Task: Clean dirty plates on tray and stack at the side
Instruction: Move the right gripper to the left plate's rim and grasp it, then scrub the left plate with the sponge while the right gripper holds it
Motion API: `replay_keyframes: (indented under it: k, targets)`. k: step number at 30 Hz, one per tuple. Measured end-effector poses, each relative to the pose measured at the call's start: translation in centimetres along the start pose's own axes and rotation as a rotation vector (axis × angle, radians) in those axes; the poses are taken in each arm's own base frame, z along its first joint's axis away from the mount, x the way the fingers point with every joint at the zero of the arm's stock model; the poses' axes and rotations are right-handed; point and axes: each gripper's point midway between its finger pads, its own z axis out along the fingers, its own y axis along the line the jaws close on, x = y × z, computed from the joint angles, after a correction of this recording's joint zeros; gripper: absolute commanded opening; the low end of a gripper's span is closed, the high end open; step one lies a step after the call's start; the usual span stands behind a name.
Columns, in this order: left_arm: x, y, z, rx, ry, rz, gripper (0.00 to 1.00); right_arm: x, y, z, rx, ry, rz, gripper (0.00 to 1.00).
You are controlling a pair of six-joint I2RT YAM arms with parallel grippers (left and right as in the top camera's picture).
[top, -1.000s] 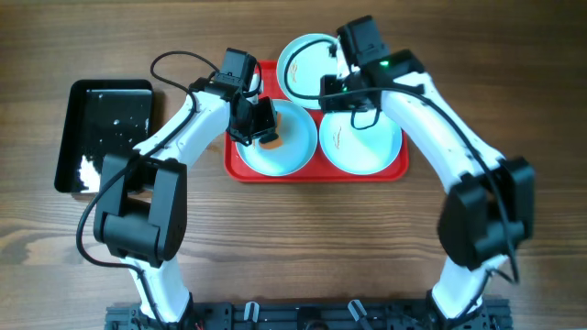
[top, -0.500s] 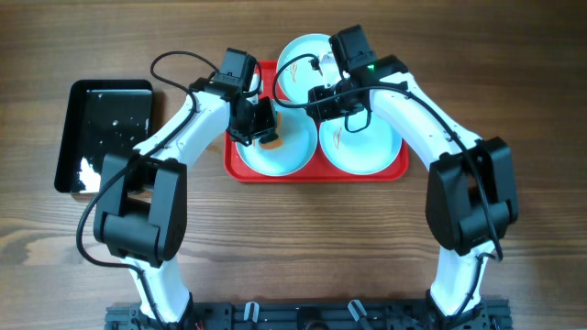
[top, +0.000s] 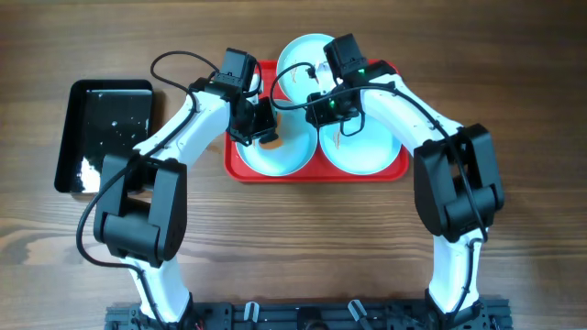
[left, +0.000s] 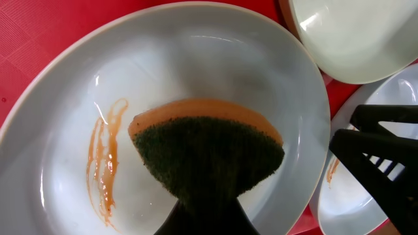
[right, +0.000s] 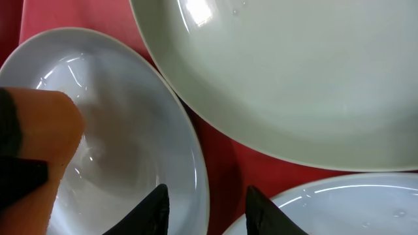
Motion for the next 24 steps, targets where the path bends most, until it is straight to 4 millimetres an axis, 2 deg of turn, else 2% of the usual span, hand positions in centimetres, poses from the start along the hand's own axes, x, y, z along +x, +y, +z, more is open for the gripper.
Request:
replay_keyframes:
  k: [8,15,17,24]
  targets:
    - [0.0,0.0,0.0,0.0,0.0,0.0,0.05,-0.5,1.0,0.3,-0.009,-0.021,-0.026,0.39]
    - [0.0,0.0,0.0,0.0,0.0,0.0,0.05,0.2,1.6,2.0,-0.015,0.006,-0.037,0.38]
    - [0.0,0.0,0.0,0.0,0.0,0.0,0.05,0.7,1.4,2.9,-0.018,0.024,-0.028,0.34]
    - [0.0,0.0,0.0,0.0,0.0,0.0,0.05,0.6,1.3,2.9,-0.017,0.024,-0.014,0.07]
